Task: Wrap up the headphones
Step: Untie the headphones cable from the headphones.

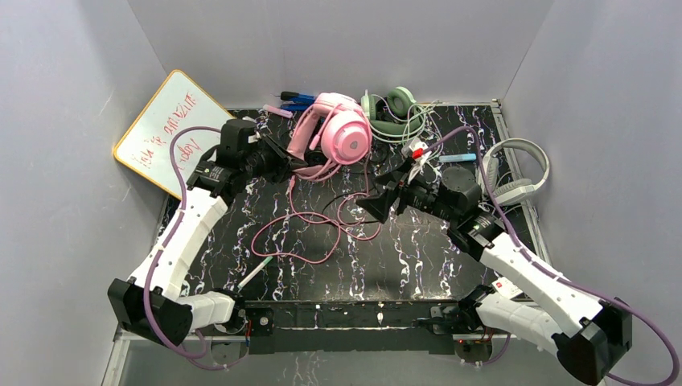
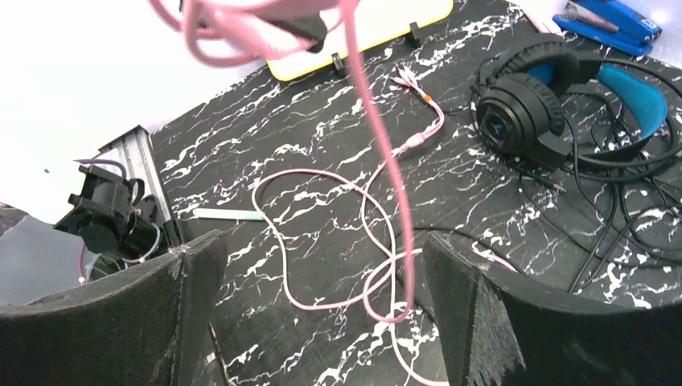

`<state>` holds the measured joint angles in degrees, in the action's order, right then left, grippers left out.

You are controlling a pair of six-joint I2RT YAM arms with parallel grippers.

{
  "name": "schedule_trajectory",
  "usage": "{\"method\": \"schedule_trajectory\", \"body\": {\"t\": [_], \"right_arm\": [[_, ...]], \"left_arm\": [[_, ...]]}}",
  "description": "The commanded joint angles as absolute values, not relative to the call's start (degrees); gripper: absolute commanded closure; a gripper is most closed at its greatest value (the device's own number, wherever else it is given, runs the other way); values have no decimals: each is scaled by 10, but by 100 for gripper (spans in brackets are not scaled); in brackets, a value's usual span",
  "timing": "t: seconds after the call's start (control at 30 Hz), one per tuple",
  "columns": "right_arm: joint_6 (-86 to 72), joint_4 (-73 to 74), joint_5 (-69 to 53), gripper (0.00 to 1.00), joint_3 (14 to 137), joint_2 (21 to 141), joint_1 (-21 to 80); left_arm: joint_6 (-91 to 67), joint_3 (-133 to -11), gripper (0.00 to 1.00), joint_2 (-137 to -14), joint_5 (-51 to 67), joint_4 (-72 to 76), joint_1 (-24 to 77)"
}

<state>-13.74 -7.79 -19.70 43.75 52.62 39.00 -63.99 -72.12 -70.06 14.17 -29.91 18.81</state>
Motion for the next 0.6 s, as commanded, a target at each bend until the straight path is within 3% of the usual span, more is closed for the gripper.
{"method": "schedule_trajectory", "body": {"t": [0.0,0.2,0.33,0.43,0.57], "right_arm": [[-130,-169,-209,1,450,558,390],[-149,-213,-157,3,441,592,389],[-173,-296,-180,15,410,611,385],[-196,-343,-193,29,383,629,384],[-228,-376,-204,58,352,642,379]], "left_arm": [[-655,-720,100,-664,172,-262,205],[-658,-723,100,-661,198,-258,213],[-703,-690,100,-649,237,-203,214],[-721,-684,100,-648,251,-184,215],[-722,-680,100,-644,252,-182,215]]}}
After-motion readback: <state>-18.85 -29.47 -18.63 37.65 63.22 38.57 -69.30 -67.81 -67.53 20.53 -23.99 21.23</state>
